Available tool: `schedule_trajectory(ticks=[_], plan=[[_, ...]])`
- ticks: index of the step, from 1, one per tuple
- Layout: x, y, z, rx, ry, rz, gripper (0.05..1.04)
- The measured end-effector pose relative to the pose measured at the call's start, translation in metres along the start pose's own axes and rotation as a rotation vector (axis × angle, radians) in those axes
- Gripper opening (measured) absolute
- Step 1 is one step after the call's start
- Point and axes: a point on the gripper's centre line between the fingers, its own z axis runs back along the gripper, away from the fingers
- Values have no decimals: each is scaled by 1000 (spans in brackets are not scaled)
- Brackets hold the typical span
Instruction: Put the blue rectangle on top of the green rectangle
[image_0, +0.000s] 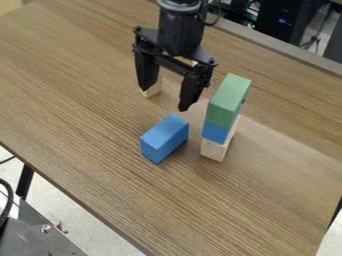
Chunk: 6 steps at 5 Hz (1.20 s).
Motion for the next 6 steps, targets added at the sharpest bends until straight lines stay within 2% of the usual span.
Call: schedule_trajectory(ticks=[1,2,4,6], plan=[[-2,6,-8,-26,58,-54,1000],[-3,7,-12,-35,73,-87,1000],[-6,-2,-33,-55,61,-123,1000],[-15,-8,-50,-21,46,-165,1000]])
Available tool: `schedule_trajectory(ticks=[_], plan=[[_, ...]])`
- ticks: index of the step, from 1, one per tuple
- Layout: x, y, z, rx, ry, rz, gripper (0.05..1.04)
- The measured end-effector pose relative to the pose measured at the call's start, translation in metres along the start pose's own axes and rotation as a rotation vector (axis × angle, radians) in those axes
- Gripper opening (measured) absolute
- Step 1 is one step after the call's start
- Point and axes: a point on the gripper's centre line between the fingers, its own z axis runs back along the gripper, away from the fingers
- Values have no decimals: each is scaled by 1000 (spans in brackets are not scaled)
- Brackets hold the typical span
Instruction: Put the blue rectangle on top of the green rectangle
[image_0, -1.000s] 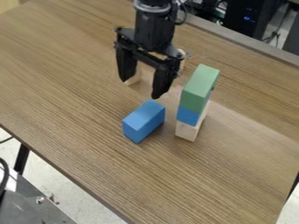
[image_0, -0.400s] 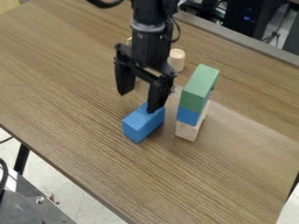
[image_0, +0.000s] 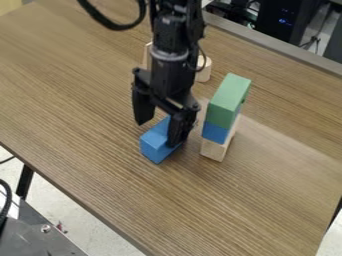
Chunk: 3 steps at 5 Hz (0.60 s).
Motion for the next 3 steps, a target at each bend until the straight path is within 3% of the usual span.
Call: schedule_trajectory(ticks=[1,2,3], plan=[[-4,-5,-3,9,-28,-9,989],[-3,-5,-5,18,-42,3,902],[-1,0,-2,29,-66,52,617]])
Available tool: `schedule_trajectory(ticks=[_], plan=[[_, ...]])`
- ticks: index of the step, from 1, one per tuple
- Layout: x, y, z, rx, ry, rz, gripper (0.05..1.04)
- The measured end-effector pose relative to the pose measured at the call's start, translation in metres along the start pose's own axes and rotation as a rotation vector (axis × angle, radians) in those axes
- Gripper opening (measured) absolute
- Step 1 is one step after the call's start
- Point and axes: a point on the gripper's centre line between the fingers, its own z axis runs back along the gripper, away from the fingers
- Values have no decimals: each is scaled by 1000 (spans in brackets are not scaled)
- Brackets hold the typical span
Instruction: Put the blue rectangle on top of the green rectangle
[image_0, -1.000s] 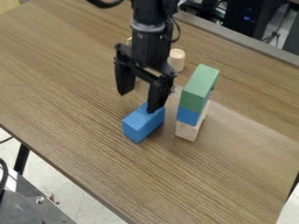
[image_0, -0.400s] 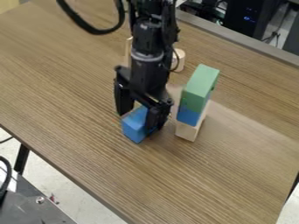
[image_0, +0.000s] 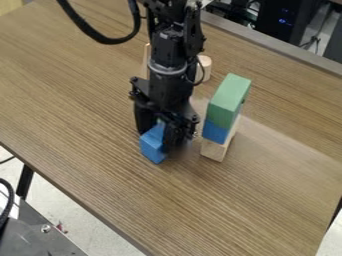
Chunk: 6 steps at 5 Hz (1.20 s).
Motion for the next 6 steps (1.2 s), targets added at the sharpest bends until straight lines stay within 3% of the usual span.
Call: schedule_trajectory(ticks=[1,2,3,4,5,6], plan=[[7,5,14,0,-61,48,549],[17,14,28,41,-66,124,549],[35,15,64,102,-132,205,549],[47,2,85,110,-184,181,549],[49,-8,96,131,-203,152,549],[46,-9,108,156,-176,-91,549]])
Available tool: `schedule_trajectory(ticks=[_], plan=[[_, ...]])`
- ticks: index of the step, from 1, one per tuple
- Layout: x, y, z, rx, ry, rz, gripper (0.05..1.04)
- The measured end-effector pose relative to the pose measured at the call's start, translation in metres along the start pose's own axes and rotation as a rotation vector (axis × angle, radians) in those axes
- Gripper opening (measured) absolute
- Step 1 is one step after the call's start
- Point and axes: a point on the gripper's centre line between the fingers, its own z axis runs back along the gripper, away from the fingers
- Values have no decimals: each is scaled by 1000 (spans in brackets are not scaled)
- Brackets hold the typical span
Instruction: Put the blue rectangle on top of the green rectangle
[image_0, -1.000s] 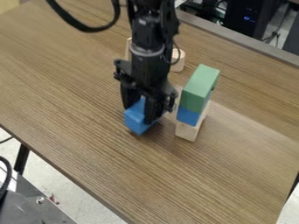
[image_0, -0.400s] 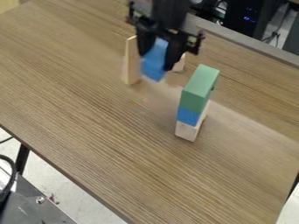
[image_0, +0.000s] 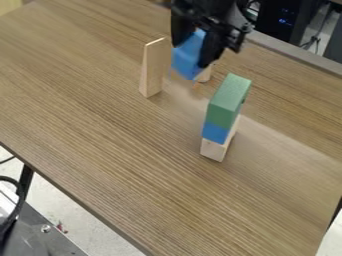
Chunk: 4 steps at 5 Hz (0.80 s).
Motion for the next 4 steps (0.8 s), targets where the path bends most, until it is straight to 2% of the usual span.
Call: schedule_trajectory(ticks=[1,2,3,4], plan=[[6,15,14,1,44,-290,549],[9,35,21,-25,69,-541,549],[14,32,16,-45,81,-768,549],[19,16,9,-124,47,-1009,549]])
